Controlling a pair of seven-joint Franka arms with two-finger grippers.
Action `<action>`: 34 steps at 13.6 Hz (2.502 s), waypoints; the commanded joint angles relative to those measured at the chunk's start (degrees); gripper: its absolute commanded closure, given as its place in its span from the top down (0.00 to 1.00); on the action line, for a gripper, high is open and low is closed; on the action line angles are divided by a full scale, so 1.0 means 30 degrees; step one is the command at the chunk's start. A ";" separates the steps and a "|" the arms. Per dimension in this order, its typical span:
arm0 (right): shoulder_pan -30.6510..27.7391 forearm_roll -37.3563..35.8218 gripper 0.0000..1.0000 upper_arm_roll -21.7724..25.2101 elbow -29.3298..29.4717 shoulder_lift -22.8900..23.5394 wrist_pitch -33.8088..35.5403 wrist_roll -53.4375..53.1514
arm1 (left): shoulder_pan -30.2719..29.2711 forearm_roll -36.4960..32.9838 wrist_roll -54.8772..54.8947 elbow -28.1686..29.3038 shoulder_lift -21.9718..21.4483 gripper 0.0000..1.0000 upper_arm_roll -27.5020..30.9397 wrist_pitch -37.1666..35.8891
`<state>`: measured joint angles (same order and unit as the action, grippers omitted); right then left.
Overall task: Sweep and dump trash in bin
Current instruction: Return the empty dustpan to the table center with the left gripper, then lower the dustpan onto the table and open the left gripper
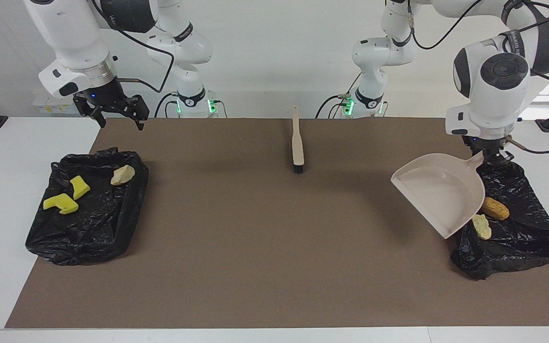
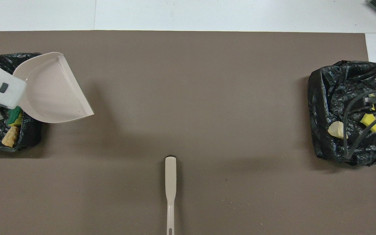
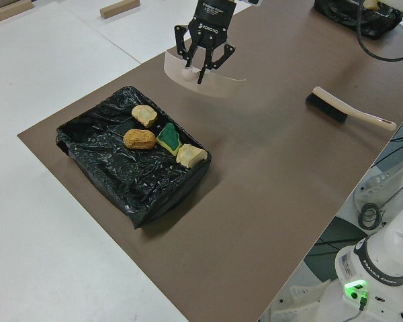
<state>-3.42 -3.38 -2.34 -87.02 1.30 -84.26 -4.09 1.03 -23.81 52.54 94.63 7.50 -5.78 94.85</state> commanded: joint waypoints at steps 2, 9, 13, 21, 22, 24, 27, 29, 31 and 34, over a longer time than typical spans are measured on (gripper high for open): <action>-0.0150 0.0891 1.00 0.0515 -0.0582 -0.0696 -0.0273 -0.0951 | 0.2372 0.1926 -0.5888 0.0012 0.0831 0.00 0.0316 0.0346; -0.0238 0.1565 1.00 0.0545 -0.1756 -0.1517 -0.0332 -0.1304 | 0.6507 0.4857 -2.0662 -0.1658 0.4558 0.00 0.0316 0.2010; -0.0121 0.1155 1.00 0.0516 -0.1815 -0.1547 -0.0566 -0.0894 | 0.7799 0.6177 -2.4600 -0.2124 0.5202 0.00 0.0345 0.3246; 0.0084 0.1506 1.00 0.0281 -0.1610 -0.1430 -0.0537 -0.0923 | 0.9585 0.7555 -2.6743 -0.2714 0.6401 0.00 0.0287 0.6230; 0.0084 0.1506 1.00 0.0281 -0.1610 -0.1430 -0.0537 -0.0923 | 0.9850 0.7468 -2.6743 -0.2714 0.6666 0.00 0.0316 0.6613; 0.0055 0.1506 1.00 0.0281 -0.1610 -0.1430 -0.0537 -0.0923 | 1.0174 0.7613 -2.6743 -0.2656 0.6728 0.00 0.0287 0.6705; 0.0084 0.1506 1.00 0.0281 -0.1610 -0.1430 -0.0537 -0.0923 | 1.0204 0.7962 -2.6772 -0.2452 0.6727 0.05 0.0287 0.6763; 0.0084 0.1506 1.00 0.0281 -0.1610 -0.1430 -0.0537 -0.0923 | 1.0204 0.8082 -2.6773 -0.2189 0.6728 0.09 0.0287 0.6996; 0.0084 0.1506 1.00 0.0281 -0.1610 -0.1430 -0.0537 -0.0923 | 1.0175 0.8082 -2.6772 -0.2100 0.6728 0.25 0.0287 0.6998; 0.0055 0.1506 1.00 0.0281 -0.1610 -0.1430 -0.0537 -0.0923 | 1.0174 0.8082 -2.6743 -0.1748 0.6698 0.32 0.0287 0.7056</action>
<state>-2.96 0.13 -1.53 -90.37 -1.73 -84.51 -7.24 30.99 -0.46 -27.53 88.58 27.81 -5.65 114.96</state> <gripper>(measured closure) 0.000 0.674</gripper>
